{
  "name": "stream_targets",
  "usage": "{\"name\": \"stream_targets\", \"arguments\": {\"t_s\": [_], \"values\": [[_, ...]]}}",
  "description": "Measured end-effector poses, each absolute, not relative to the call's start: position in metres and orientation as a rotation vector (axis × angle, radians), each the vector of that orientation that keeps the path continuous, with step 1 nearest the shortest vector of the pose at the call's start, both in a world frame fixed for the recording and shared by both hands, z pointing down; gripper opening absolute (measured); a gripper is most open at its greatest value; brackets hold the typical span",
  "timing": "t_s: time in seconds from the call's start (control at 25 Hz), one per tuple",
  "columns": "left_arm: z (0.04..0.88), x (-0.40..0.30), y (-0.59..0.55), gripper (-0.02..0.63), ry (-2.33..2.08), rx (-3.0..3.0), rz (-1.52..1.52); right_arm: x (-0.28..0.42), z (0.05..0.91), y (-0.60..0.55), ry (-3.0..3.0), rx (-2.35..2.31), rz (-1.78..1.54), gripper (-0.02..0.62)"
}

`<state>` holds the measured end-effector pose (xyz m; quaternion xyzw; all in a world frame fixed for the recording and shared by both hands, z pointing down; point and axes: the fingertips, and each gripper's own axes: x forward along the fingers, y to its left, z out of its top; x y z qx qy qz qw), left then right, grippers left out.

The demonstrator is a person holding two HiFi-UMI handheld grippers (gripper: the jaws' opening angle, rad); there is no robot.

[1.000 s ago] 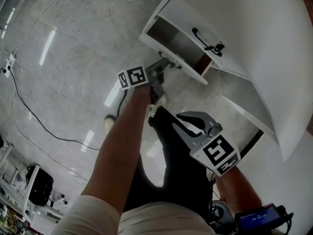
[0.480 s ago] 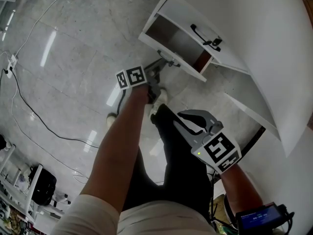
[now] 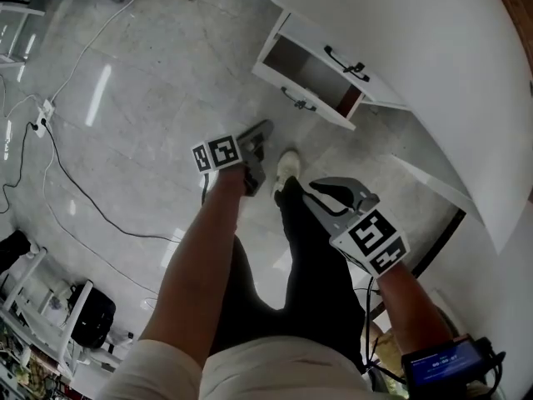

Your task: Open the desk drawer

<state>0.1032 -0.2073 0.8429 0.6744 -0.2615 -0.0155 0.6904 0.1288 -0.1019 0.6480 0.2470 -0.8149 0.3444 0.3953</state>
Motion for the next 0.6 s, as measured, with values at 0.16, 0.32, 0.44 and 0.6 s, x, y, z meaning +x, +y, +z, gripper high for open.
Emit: {"name": "stream_targets", "arguments": {"t_s": [0.16, 0.32, 0.44, 0.6], "values": [[0.801, 0.074, -0.2, 0.043, -0.571, 1.534, -0.044, 0.112, 0.629, -0.101, -2.076, 0.64, 0.863, 0.063], [0.737, 0.047, -0.184, 0.037, -0.538, 1.593, -0.042, 0.097, 0.594, -0.088, -2.087, 0.66, 0.84, 0.06], [0.683, 0.028, -0.169, 0.031, -0.492, 1.653, -0.044, 0.084, 0.567, -0.08, -2.094, 0.698, 0.826, 0.057], [0.611, 0.001, -0.145, 0.018, -0.447, 1.726, -0.041, 0.063, 0.532, -0.066, -2.111, 0.739, 0.799, 0.049]]}}
